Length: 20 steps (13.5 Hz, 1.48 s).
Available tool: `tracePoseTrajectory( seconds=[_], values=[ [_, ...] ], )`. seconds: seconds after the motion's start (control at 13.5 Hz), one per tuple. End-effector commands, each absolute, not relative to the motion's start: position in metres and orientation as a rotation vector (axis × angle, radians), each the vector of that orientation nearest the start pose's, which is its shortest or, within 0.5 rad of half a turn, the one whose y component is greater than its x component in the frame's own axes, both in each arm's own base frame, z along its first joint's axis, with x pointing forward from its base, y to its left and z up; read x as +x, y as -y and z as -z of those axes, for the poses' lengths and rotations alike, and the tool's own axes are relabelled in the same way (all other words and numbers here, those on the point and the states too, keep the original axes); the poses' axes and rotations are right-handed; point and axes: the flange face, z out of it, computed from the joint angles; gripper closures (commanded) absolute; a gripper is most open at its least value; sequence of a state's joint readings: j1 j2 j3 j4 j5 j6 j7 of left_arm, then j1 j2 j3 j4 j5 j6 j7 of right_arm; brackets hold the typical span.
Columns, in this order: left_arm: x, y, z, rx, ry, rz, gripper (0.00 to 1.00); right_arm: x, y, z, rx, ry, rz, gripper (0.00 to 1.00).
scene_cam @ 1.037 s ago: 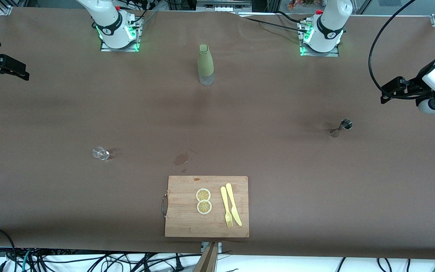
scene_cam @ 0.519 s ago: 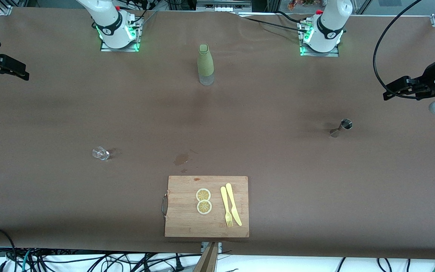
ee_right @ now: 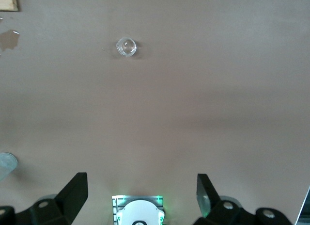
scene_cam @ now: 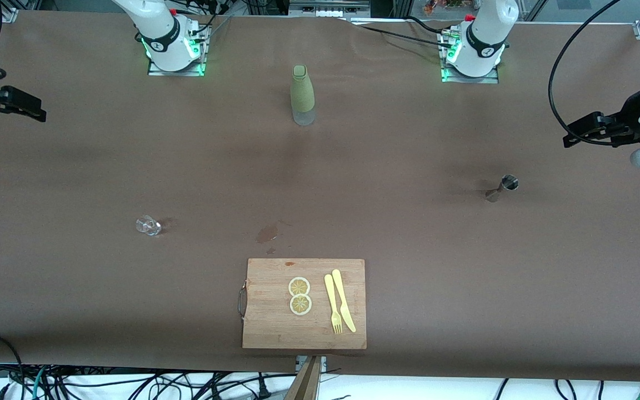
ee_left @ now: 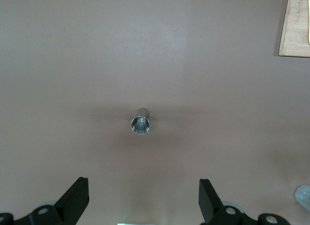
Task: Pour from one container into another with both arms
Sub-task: 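Lower the left gripper to the jigger while the right gripper reaches the glass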
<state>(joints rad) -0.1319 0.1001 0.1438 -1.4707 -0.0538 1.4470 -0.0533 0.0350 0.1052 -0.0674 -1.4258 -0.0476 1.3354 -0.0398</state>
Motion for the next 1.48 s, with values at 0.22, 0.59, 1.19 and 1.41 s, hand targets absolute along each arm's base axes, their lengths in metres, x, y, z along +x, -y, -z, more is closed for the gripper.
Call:
tracePoseTrajectory(
  seconds=[0.22,0.59,1.19,1.41],
  values=[
    [0.569,0.005,-0.606,-3.188,0.104,-0.199,0.0,0.562,0.035,-0.612,-3.205,-0.046,-0.336,0.0],
    [0.574,0.006,-0.605,-3.178,0.082,-0.151,0.0,0.566,0.035,-0.602,-3.2,-0.035,-0.365,0.0],
    [0.574,0.006,-0.607,-3.178,0.089,-0.144,0.0,0.577,0.042,-0.58,-3.146,0.31,-0.42,0.0],
    [0.574,0.003,-0.604,-3.184,0.091,-0.154,0.0,0.586,0.043,-0.562,-3.118,0.402,-0.45,0.0]
  ],
)
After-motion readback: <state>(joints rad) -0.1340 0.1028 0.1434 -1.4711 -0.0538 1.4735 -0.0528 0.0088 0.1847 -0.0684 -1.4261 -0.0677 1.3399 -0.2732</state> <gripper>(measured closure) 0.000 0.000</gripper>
